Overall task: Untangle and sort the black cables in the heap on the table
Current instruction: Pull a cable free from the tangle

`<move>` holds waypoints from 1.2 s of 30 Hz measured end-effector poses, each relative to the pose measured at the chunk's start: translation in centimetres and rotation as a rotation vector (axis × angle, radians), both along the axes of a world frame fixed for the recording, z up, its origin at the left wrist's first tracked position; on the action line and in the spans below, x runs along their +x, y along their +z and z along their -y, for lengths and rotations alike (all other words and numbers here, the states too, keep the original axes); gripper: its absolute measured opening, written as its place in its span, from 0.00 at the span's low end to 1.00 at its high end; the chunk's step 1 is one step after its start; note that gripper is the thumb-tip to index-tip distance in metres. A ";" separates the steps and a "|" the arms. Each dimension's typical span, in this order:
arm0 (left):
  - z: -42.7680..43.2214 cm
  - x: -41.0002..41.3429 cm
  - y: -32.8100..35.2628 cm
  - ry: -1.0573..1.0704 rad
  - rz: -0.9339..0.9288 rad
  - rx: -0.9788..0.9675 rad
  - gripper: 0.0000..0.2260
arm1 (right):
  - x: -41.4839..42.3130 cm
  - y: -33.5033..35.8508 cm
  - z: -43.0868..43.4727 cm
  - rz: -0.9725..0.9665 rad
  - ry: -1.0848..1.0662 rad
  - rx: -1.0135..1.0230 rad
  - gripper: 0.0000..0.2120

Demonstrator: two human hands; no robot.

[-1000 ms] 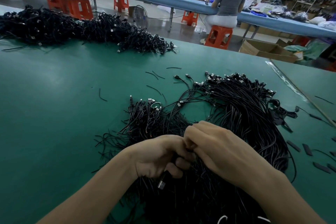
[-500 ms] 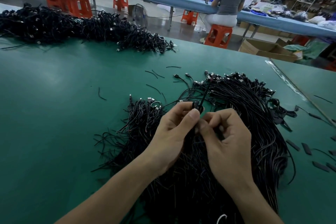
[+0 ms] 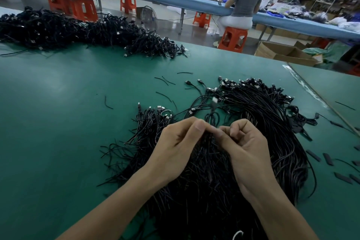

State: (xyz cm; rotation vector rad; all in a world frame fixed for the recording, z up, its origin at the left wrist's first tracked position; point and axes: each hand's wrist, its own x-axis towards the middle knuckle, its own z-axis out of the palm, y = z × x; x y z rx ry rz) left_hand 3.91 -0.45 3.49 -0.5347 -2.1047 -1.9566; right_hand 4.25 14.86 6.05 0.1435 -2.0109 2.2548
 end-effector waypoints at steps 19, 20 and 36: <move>0.1 -0.6 -1.0 -0.095 0.183 0.063 0.11 | 0.2 -0.6 0.3 -0.371 -0.089 0.421 0.17; 0.0 -0.6 -1.1 -0.056 0.153 0.061 0.13 | 0.2 -0.7 0.3 -0.364 -0.104 0.423 0.17; -0.3 -0.9 -0.6 -0.188 0.134 0.251 0.18 | -0.4 -1.1 -0.4 -0.164 -0.009 0.302 0.18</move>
